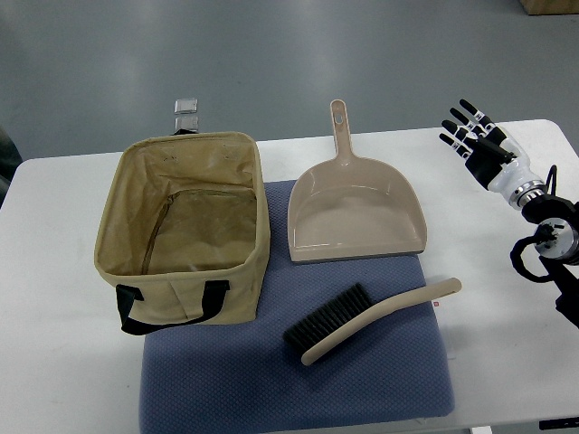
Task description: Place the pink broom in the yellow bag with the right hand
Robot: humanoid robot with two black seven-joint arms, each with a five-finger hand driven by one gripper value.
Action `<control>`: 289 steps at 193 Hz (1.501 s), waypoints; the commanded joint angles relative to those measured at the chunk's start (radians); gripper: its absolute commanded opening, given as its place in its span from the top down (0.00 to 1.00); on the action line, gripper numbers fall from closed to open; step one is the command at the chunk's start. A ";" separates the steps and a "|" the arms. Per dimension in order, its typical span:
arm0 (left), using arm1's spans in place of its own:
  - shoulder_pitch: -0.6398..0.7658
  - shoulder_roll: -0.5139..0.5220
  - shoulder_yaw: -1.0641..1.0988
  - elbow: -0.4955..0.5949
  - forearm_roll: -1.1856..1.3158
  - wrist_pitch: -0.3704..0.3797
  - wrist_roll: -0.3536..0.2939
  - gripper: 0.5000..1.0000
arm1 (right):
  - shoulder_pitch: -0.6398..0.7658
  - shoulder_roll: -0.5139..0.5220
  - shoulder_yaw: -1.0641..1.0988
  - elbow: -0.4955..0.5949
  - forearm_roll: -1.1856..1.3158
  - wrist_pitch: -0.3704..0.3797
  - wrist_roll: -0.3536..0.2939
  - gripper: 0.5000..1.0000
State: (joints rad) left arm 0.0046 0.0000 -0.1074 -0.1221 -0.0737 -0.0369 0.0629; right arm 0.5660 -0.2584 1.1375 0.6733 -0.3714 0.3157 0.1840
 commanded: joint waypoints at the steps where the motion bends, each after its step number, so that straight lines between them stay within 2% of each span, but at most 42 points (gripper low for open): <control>1: 0.000 0.000 0.000 0.001 0.000 0.000 0.000 0.00 | 0.000 0.004 -0.002 0.000 -0.001 0.000 0.000 0.14; 289: 0.000 0.000 0.000 0.001 0.000 0.000 0.000 0.00 | 0.009 0.001 -0.002 0.000 0.000 -0.003 0.000 0.14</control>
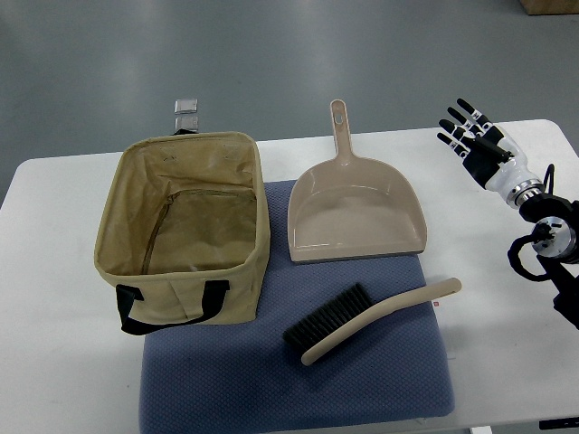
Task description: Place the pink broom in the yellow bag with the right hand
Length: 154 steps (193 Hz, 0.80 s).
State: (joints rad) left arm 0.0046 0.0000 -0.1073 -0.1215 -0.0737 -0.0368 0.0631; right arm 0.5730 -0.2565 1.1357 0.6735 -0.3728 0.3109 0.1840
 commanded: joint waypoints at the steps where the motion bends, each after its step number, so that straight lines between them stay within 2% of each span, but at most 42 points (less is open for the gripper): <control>1: 0.000 0.000 0.000 0.000 0.000 0.000 0.000 0.00 | 0.002 -0.001 -0.001 0.000 0.002 0.004 0.000 0.14; 14: 0.000 0.000 0.000 0.000 0.000 0.000 0.000 0.00 | 0.004 -0.003 -0.002 0.000 0.000 0.014 0.000 0.14; 47: 0.000 0.000 0.000 -0.001 0.000 0.000 0.000 0.00 | 0.008 -0.021 -0.010 0.005 -0.017 0.099 0.000 0.14; 80: 0.000 0.000 0.000 0.000 0.000 0.000 0.000 0.00 | 0.042 -0.086 -0.097 0.018 -0.023 0.108 0.018 0.14; 96: 0.000 0.000 0.000 0.000 0.000 0.000 0.000 0.00 | 0.077 -0.151 -0.212 0.041 -0.034 0.120 0.069 0.15; 121: 0.000 0.000 0.001 0.000 0.000 0.000 0.000 0.00 | 0.117 -0.253 -0.418 0.155 -0.072 0.120 0.164 0.15; 154: 0.000 0.000 0.000 0.000 0.000 0.000 0.000 0.00 | 0.182 -0.362 -0.594 0.302 -0.287 0.111 0.278 0.15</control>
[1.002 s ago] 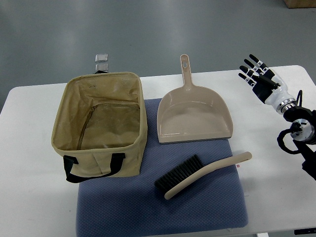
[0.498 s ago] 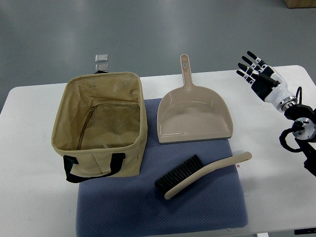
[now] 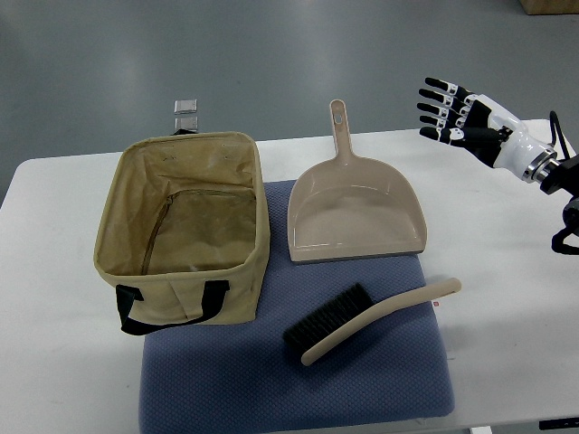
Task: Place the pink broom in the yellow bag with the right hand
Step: 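Reach the right hand toward the beige brush handle near the dustpan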
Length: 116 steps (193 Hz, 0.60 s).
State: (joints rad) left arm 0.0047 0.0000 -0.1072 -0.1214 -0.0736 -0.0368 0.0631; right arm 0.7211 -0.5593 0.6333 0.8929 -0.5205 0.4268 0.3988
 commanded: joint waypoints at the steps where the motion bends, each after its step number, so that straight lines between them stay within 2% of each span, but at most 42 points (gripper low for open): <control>1: 0.000 0.000 0.000 0.000 0.000 0.000 0.000 0.00 | 0.034 -0.059 -0.092 0.083 -0.139 -0.005 0.063 0.15; 34: 0.000 0.000 0.000 0.000 0.000 0.000 0.000 0.00 | 0.046 -0.111 -0.139 0.225 -0.457 -0.036 0.117 0.16; 70: 0.000 0.000 0.000 0.000 0.000 0.000 0.000 0.00 | 0.087 -0.183 -0.277 0.411 -0.661 -0.195 0.124 0.16; 116: 0.000 0.000 0.000 0.000 0.000 0.000 0.001 0.00 | 0.155 -0.263 -0.454 0.521 -0.897 -0.332 0.118 0.16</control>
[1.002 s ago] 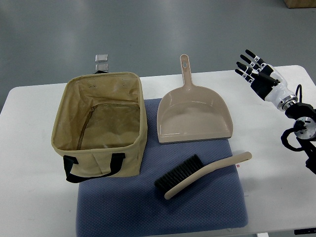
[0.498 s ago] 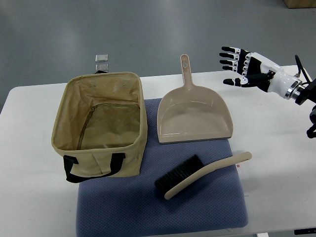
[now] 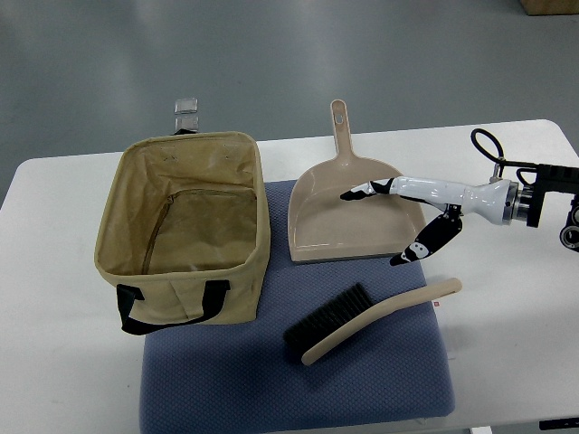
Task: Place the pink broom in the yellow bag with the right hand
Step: 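Reach the right hand toward the beige brush handle near the dustpan, then close the right hand fingers around the beige brush handle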
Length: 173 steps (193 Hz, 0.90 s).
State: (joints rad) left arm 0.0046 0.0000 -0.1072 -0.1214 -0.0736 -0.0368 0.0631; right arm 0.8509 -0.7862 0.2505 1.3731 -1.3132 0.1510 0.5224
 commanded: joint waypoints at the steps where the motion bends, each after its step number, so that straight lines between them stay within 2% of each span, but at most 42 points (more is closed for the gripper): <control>1: 0.000 0.000 0.000 -0.001 0.000 0.000 0.000 0.00 | 0.028 -0.041 -0.079 0.047 -0.115 -0.062 -0.005 0.16; 27: 0.000 0.000 0.000 0.000 0.000 0.000 0.000 0.00 | 0.059 -0.080 -0.165 0.106 -0.163 -0.114 -0.019 0.17; 71: 0.000 0.000 0.000 0.000 0.000 0.000 0.000 0.00 | 0.063 -0.082 -0.231 0.138 -0.210 -0.194 -0.088 0.21; 148: 0.000 0.000 0.000 0.000 0.000 0.000 0.000 0.00 | 0.060 -0.067 -0.310 0.141 -0.304 -0.261 -0.156 0.34; 173: 0.000 0.000 0.000 0.000 0.000 0.000 0.000 0.00 | 0.059 -0.068 -0.321 0.136 -0.319 -0.264 -0.157 0.39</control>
State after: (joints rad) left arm 0.0046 0.0000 -0.1073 -0.1214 -0.0736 -0.0368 0.0628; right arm 0.9103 -0.8535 -0.0596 1.5127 -1.6171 -0.1093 0.3679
